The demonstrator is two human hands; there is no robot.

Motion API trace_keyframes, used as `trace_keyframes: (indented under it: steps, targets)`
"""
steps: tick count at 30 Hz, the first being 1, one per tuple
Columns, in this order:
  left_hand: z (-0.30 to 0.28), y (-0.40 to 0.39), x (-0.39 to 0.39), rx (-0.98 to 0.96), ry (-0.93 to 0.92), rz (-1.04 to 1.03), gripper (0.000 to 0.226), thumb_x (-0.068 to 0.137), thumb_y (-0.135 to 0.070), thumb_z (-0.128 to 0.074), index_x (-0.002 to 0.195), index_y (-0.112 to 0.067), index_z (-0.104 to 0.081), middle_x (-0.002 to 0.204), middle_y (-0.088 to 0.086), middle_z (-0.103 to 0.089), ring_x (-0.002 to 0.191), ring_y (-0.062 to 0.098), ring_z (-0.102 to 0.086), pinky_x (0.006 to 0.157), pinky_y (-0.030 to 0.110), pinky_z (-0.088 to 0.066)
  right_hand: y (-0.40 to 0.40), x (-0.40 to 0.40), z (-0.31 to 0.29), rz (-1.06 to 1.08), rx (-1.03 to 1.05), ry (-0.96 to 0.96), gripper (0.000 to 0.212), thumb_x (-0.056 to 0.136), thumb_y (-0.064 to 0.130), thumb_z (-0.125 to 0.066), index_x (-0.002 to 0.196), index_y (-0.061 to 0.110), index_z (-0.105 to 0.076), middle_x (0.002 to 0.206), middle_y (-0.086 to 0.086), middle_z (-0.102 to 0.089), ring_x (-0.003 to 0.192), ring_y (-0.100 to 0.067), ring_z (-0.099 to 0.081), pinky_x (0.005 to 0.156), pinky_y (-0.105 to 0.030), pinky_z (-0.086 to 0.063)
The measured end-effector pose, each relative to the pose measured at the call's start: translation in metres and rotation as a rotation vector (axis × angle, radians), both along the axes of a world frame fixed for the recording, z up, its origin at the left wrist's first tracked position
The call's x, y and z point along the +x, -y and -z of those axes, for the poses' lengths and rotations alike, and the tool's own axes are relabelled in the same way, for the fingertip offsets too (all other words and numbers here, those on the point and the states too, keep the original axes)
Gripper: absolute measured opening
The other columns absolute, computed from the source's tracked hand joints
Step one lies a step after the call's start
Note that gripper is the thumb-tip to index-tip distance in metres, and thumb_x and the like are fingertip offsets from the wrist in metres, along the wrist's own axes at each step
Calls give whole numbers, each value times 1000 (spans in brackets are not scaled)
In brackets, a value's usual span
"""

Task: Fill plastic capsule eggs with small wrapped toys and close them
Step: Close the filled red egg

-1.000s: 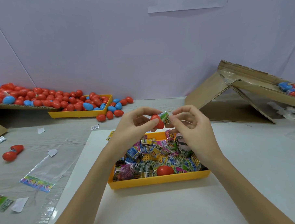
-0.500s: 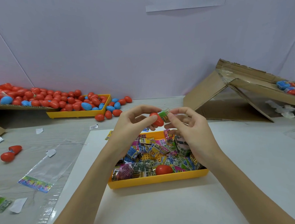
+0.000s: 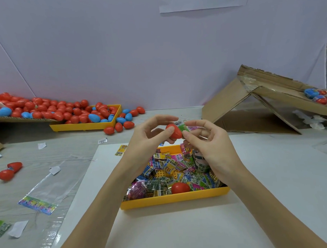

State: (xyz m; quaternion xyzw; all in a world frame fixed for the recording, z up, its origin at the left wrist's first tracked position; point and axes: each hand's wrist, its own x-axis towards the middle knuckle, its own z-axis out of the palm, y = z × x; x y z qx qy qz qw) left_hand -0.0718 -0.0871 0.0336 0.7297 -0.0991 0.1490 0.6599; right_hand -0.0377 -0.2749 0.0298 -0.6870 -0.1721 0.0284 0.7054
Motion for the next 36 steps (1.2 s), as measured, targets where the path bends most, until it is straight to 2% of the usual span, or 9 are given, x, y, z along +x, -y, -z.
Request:
trace_keyframes:
  steps: [3, 5, 7, 12, 18, 26, 32, 36]
  targets:
    - [-1, -1, 0, 4, 8, 17, 25, 100, -16, -67, 124, -23, -71, 115, -3, -72, 87, 17, -72, 85, 28, -57, 0, 1, -1, -55, 36, -78, 35, 86, 30, -78, 119, 23, -69, 94, 0, -80, 89, -17, -78, 74, -22, -60]
    - [-3, -3, -2, 15, 3, 31, 28, 100, -16, -67, 126, -23, -69, 117, -3, -71, 91, 18, -72, 86, 30, -57, 2, 3, -2, -135, 72, -179, 41, 83, 30, -80, 121, 17, -70, 101, -5, -80, 96, -21, -78, 82, -28, -63]
    - [-4, -4, -3, 59, 8, 42, 29, 100, -16, -67, 128, -24, -68, 119, -3, -71, 96, 20, -71, 87, 31, -58, 6, 5, -3, -218, 87, -240, 38, 83, 27, -80, 117, 12, -74, 106, -9, -79, 101, -24, -77, 87, -33, -63]
    - [-5, -3, -6, 201, 24, 60, 32, 101, -13, -65, 131, -23, -65, 124, -6, -69, 102, 21, -70, 89, 30, -58, 10, 7, -5, -272, 94, -309, 33, 82, 24, -80, 111, 8, -77, 106, -15, -79, 102, -27, -77, 84, -30, -63]
    - [-6, -4, -7, 263, 60, 68, 33, 101, -11, -65, 133, -17, -63, 123, -3, -69, 107, 20, -70, 91, 29, -58, 13, 9, -6, -274, 100, -370, 35, 78, 18, -83, 109, 3, -78, 105, -19, -78, 101, -29, -77, 82, -29, -63]
    - [0, 9, -4, 256, 134, -12, 34, 99, -7, -66, 132, -10, -63, 120, 6, -69, 103, 23, -72, 93, 38, -60, 17, 13, -3, -277, 171, -444, 34, 71, 22, -87, 99, 5, -81, 107, -20, -77, 101, -26, -77, 83, -29, -62]
    - [-2, 14, -6, 221, 167, -75, 32, 96, -9, -70, 128, -7, -65, 109, 5, -74, 96, 18, -74, 86, 25, -58, 14, 12, -3, -288, 250, -445, 41, 71, 22, -87, 106, 2, -79, 112, -19, -77, 103, -25, -76, 83, -26, -61]
    - [-8, 7, -8, 236, 124, -25, 33, 98, -6, -68, 130, -7, -64, 114, 6, -73, 101, 19, -73, 91, 28, -58, 12, 10, -4, -285, 228, -403, 33, 72, 22, -87, 102, 8, -82, 111, -17, -77, 104, -26, -76, 84, -26, -61]
